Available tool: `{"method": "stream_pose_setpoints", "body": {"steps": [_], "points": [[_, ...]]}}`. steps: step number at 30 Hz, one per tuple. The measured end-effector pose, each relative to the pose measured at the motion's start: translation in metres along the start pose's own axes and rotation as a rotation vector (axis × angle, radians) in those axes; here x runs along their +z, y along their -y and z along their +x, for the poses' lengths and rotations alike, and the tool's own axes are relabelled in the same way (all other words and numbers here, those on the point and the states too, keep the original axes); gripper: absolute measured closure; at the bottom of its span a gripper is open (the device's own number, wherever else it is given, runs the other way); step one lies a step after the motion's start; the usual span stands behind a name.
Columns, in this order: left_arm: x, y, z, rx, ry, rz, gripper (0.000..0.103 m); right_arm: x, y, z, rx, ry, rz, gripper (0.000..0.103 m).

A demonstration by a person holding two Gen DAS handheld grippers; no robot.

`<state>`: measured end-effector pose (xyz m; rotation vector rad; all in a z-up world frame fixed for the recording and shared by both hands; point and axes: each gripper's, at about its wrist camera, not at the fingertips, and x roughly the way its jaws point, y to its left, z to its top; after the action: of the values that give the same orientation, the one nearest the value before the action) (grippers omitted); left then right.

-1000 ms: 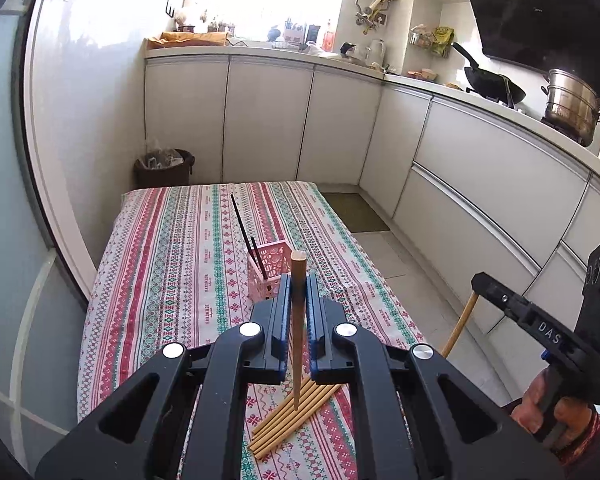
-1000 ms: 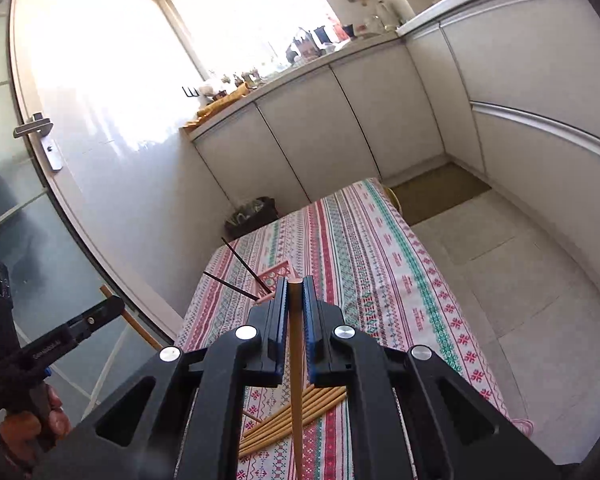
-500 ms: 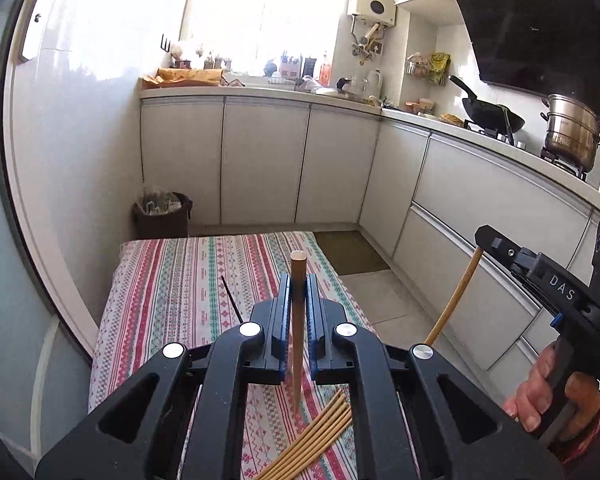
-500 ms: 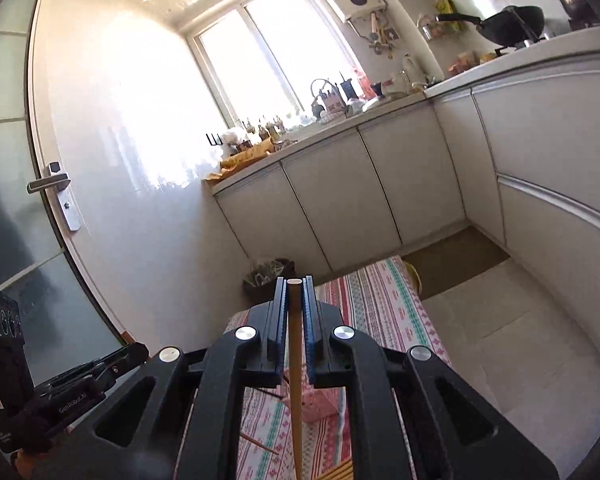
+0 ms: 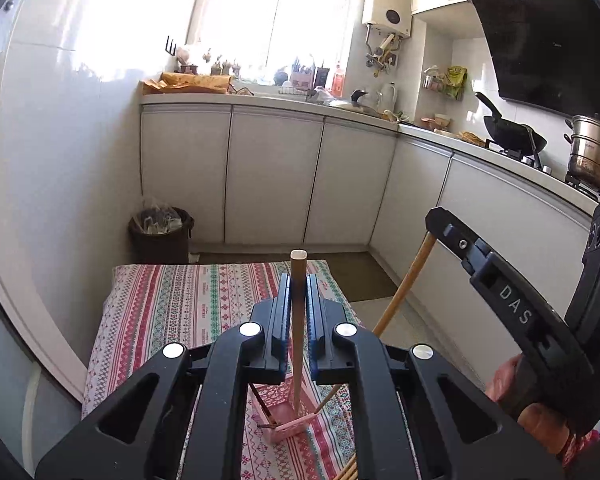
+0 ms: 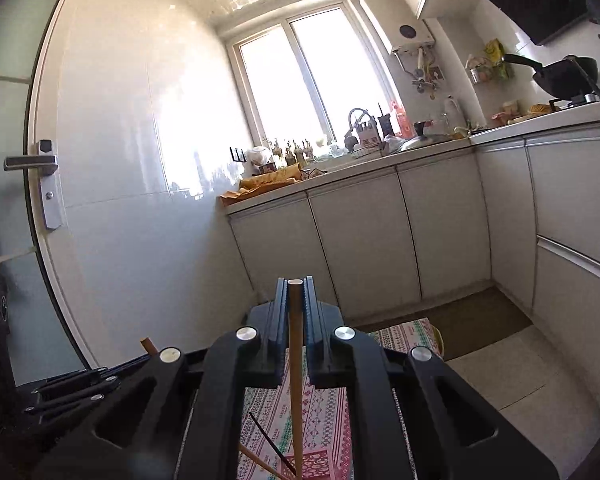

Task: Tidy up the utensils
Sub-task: 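Carry both wooden chopsticks upright over the pink basket and lower them in, then open both tools to release the wooden chopsticks and pull back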

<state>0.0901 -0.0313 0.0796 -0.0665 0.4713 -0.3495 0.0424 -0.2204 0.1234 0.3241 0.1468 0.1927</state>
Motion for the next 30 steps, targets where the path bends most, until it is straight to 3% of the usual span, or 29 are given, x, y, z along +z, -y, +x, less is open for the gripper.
{"method": "stream_pose_setpoints", "body": {"steps": [5,7,9,10,12,13,18,22,30], "points": [[-0.023,-0.017,0.039,-0.016,-0.065,-0.046,0.096,-0.04,0.009,0.04,0.03,-0.085,0.003,0.095],[-0.033,-0.022,0.048,-0.019,-0.091,-0.068,0.085,-0.053,0.016,0.052,0.023,-0.144,0.028,0.094],[-0.037,-0.028,0.046,-0.015,-0.09,-0.096,0.081,-0.059,0.024,0.053,0.006,-0.177,0.059,0.083],[-0.036,-0.03,0.042,-0.015,-0.083,-0.104,0.078,-0.059,0.027,0.049,-0.006,-0.172,0.066,0.076],[-0.032,-0.031,0.03,-0.015,-0.062,-0.109,0.07,-0.054,0.03,0.034,-0.025,-0.141,0.075,0.049],[-0.029,-0.03,0.023,-0.015,-0.052,-0.109,0.065,-0.051,0.032,0.024,-0.034,-0.125,0.077,0.047],[-0.026,-0.018,-0.006,-0.001,-0.036,-0.089,0.061,-0.041,0.035,-0.012,-0.095,-0.14,0.074,0.041],[-0.034,-0.01,-0.026,0.018,-0.031,-0.086,0.043,-0.046,0.036,-0.037,-0.118,-0.157,0.086,0.033],[-0.048,0.003,-0.049,0.038,-0.056,-0.06,0.033,-0.059,0.03,-0.073,-0.143,-0.205,0.111,0.021]]}}
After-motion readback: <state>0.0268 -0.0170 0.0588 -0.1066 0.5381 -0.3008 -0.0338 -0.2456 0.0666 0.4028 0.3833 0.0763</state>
